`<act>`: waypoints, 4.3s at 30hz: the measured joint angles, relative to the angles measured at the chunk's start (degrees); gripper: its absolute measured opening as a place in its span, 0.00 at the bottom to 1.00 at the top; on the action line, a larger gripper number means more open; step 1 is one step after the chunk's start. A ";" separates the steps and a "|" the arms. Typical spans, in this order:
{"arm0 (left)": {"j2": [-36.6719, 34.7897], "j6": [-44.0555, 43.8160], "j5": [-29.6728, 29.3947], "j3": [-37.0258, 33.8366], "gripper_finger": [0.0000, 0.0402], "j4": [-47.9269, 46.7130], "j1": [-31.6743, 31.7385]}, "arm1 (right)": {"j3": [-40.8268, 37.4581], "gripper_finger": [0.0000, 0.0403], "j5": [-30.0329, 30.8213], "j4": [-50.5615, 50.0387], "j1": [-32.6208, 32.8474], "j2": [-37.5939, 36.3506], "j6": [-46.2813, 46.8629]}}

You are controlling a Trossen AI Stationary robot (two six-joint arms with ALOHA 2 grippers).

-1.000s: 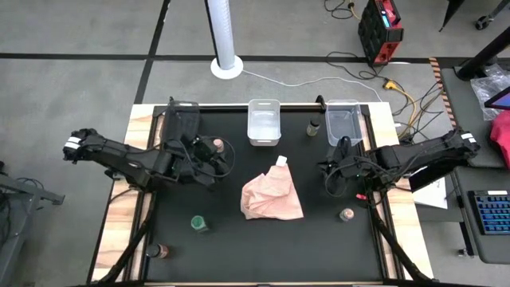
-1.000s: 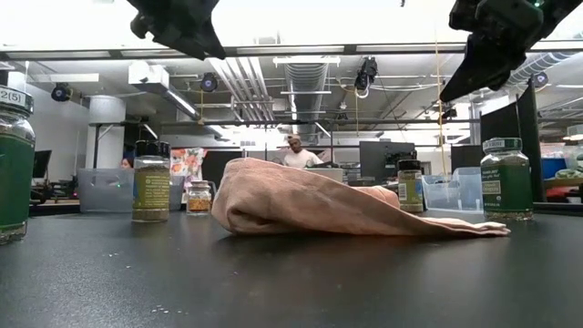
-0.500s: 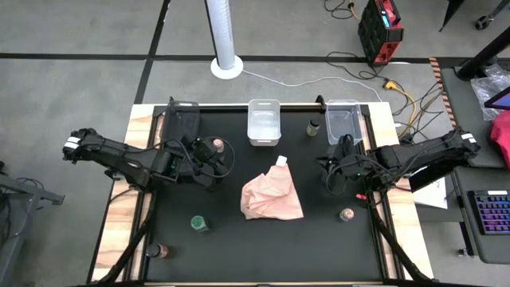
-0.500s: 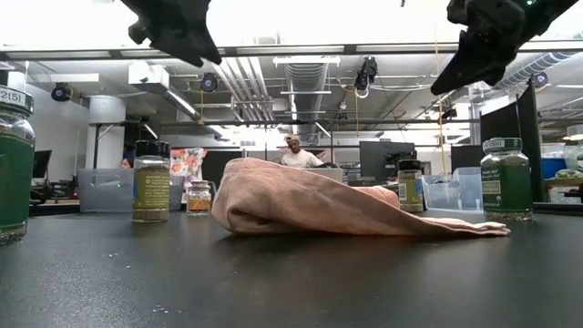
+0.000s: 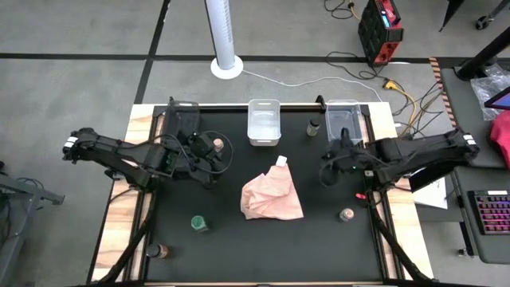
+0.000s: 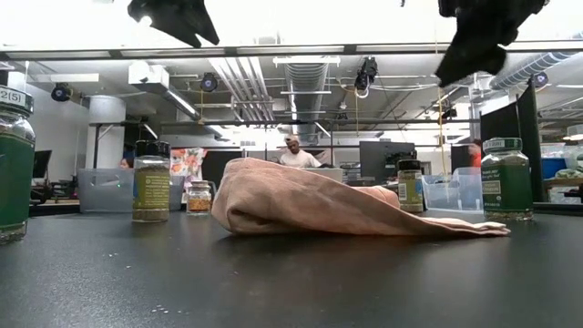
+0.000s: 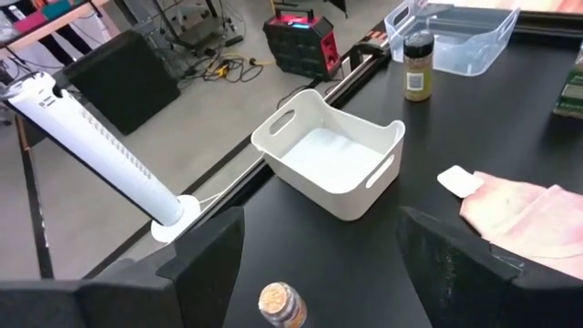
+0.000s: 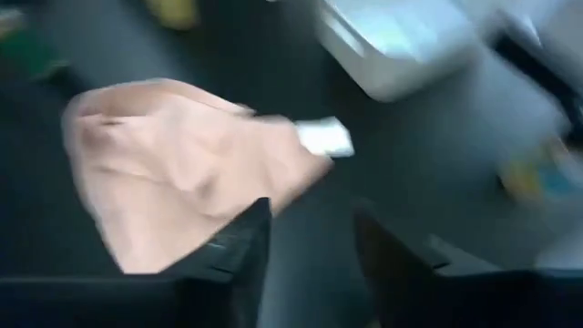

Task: Sort spices by type
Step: Put the right green spice bottle into the white bin

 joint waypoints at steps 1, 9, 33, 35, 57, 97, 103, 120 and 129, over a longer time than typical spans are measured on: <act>0.00 0.00 -0.01 0.12 0.67 -0.23 -0.01 | 1.83 0.47 -0.02 -5.08 -1.04 1.07 4.53; -0.02 0.20 -0.07 1.40 0.67 -2.84 -0.01 | 12.30 0.77 -3.82 -31.80 -7.26 9.24 16.25; -0.11 2.73 -0.04 2.53 0.67 -2.78 -0.01 | 1.56 0.84 -16.12 -20.29 -15.42 13.11 13.90; -0.11 2.73 -0.03 2.53 0.67 -2.80 -0.01 | 1.51 0.83 -16.14 -20.24 -15.40 14.30 14.25; 0.07 2.73 0.48 2.35 0.67 -3.39 -0.01 | 1.60 0.49 -16.41 -18.97 -15.40 22.14 14.67; -0.51 -0.79 4.50 2.31 0.67 -4.40 -6.52 | 57.84 0.49 -15.90 -31.36 -18.68 49.49 -55.00; -2.43 -1.02 4.37 2.31 0.67 -5.60 -9.43 | 70.72 0.49 -15.95 -31.69 -25.25 57.34 -66.15; -8.57 -2.32 4.29 2.31 0.67 -9.49 -10.10 | 83.04 0.49 -17.80 -29.07 -37.89 73.79 -77.61; -8.48 -2.32 4.29 2.31 0.67 -10.27 -10.10 | 83.19 0.49 -20.63 -28.01 -37.91 76.04 -79.87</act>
